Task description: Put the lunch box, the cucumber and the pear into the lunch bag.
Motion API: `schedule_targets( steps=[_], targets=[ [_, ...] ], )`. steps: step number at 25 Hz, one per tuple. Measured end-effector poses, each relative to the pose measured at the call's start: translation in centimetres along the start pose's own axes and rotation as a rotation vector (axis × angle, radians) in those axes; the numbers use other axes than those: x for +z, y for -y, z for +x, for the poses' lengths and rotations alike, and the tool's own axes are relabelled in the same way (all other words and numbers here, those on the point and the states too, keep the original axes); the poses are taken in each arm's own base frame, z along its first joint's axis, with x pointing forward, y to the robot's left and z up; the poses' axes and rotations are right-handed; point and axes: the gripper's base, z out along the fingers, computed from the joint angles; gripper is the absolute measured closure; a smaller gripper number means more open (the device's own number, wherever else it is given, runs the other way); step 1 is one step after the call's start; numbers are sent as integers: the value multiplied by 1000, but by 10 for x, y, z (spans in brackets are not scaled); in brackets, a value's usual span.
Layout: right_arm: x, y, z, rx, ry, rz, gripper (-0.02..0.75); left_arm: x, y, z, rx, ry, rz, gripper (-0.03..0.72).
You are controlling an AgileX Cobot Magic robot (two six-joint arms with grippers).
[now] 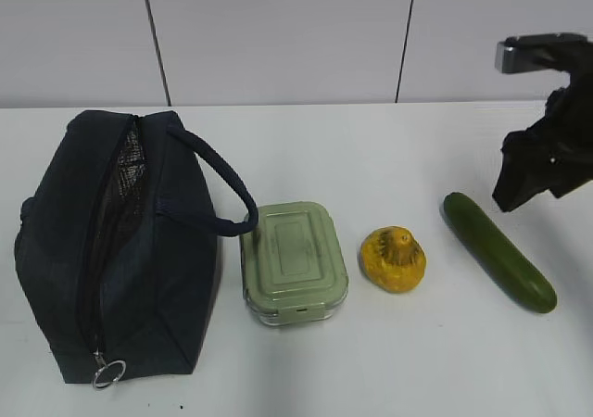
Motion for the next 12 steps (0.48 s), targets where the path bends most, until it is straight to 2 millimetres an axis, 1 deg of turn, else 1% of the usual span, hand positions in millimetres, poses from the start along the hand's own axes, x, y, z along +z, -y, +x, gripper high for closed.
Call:
schedule_targets(
  steps=[3, 6, 12],
  targets=[
    [27, 5, -4, 0, -54, -20, 149, 0, 0, 0, 0, 0, 0, 450],
    [48, 10, -8, 0, -74, -23, 145, 0, 0, 0, 0, 0, 0, 450],
    [75, 20, -27, 4, -80, -22, 142, 0, 0, 0, 0, 0, 0, 450]
  ],
)
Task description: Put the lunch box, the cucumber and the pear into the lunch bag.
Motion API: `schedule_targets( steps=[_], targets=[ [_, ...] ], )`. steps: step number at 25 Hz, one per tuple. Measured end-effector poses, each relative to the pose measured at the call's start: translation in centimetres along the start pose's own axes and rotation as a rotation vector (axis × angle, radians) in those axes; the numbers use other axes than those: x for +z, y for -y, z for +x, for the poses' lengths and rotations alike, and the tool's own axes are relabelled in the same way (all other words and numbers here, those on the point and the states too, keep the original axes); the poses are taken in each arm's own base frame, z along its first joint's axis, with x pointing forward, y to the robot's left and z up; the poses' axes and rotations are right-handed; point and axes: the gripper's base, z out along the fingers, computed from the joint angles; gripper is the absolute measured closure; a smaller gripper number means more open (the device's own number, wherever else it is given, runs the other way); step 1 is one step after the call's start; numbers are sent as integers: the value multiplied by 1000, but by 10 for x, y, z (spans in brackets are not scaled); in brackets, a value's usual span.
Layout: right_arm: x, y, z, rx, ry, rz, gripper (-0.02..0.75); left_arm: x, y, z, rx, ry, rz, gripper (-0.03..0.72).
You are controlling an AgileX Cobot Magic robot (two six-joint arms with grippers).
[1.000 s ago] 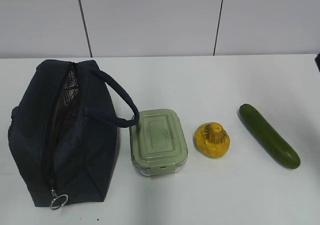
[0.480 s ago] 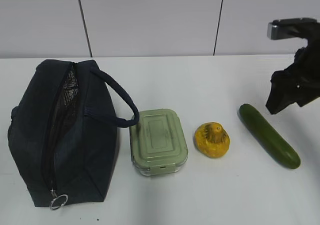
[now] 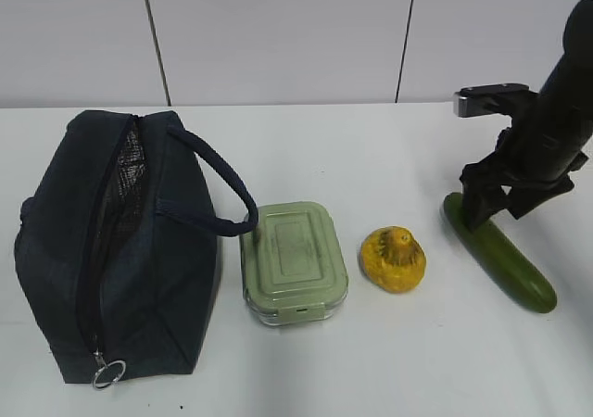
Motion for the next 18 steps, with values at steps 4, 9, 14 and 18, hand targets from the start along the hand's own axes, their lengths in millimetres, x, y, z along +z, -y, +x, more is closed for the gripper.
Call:
schedule_targets(
  steps=[4, 9, 14, 18],
  targets=[
    [9, 6, -17, 4, 16, 6, 143, 0, 0, 0, 0, 0, 0, 450],
    [21, 14, -30, 7, 5, 23, 144, 0, 0, 0, 0, 0, 0, 450],
    [37, 17, -30, 7, -53, 13, 144, 0, 0, 0, 0, 0, 0, 450],
    [48, 19, -28, 9, -88, 6, 144, 0, 0, 0, 0, 0, 0, 450]
  ],
)
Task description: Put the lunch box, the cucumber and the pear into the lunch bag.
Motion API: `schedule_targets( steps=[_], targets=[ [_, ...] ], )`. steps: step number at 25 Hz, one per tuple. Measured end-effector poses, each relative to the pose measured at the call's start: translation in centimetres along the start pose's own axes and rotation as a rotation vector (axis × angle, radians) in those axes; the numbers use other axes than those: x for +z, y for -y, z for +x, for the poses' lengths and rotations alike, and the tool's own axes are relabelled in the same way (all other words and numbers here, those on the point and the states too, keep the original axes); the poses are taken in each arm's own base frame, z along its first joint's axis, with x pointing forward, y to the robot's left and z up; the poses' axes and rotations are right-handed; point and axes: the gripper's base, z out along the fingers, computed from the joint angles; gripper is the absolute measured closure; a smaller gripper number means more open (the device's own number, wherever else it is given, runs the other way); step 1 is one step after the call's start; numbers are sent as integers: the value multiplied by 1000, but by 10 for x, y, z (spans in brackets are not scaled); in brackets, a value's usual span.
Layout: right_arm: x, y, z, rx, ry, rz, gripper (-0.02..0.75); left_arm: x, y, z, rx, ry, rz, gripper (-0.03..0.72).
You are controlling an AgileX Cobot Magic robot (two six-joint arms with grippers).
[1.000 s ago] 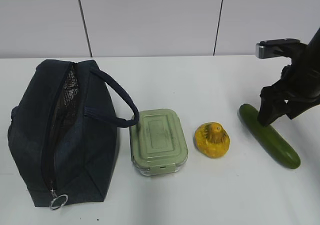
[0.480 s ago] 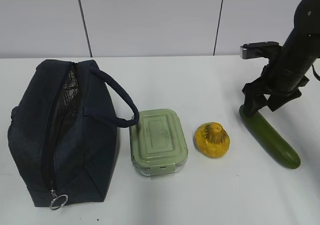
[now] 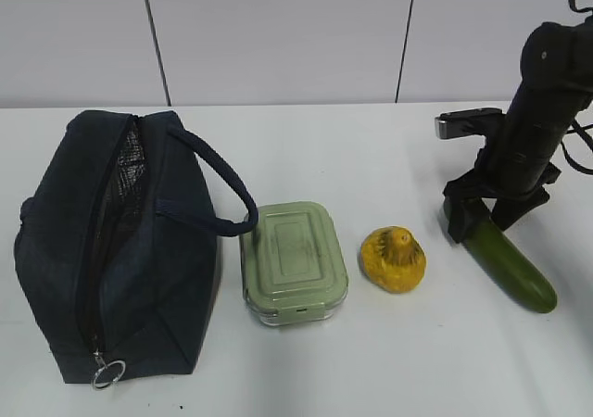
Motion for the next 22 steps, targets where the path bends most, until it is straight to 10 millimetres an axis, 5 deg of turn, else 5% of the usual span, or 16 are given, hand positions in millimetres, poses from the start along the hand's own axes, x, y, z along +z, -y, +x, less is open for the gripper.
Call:
schedule_targets(
  steps=[7, 13, 22],
  targets=[
    [7, 1, 2, -2, -33, -5, 158, 0, 0, 0, 0, 0, 0, 450],
    [13, 1, 4, 0, -82, -18, 301, 0, 0, 0, 0, 0, 0, 450],
    [9, -1, 0, 7, -116, -54, 339, 0, 0, 0, 0, 0, 0, 450]
  ],
)
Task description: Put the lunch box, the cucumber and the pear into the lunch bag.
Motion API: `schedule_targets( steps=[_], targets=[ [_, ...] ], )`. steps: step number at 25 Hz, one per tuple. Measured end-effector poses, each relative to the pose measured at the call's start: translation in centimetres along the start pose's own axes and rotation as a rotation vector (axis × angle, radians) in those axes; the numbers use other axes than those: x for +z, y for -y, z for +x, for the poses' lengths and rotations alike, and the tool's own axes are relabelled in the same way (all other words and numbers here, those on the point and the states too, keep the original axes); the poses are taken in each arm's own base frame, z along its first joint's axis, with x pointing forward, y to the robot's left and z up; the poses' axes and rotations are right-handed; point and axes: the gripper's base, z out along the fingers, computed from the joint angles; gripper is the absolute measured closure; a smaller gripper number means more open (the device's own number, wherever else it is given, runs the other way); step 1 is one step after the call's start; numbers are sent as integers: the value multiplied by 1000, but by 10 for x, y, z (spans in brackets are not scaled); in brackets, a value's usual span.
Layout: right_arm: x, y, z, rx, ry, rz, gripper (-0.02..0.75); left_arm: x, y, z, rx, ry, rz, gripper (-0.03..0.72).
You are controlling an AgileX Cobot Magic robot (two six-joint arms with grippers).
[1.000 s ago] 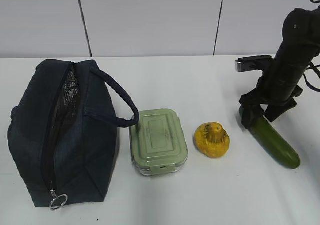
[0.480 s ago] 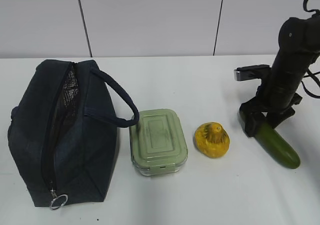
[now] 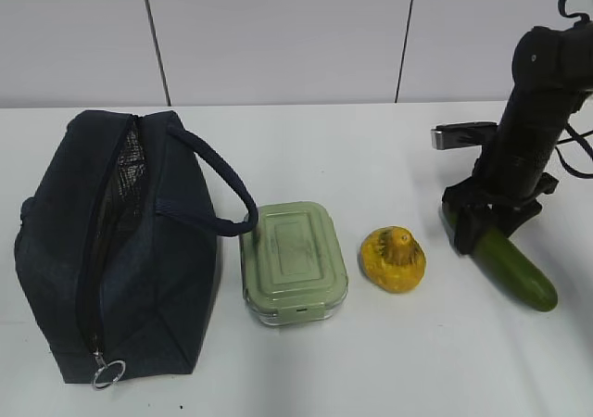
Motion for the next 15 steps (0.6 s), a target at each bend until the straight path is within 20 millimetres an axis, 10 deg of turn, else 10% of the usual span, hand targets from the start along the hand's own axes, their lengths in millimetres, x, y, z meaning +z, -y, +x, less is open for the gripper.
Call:
schedule_targets(
  steps=[15],
  targets=[
    [-106, -28, -44, 20, 350, -193, 339, 37, 10, -22, -73, -209, 97, 448]
  ],
)
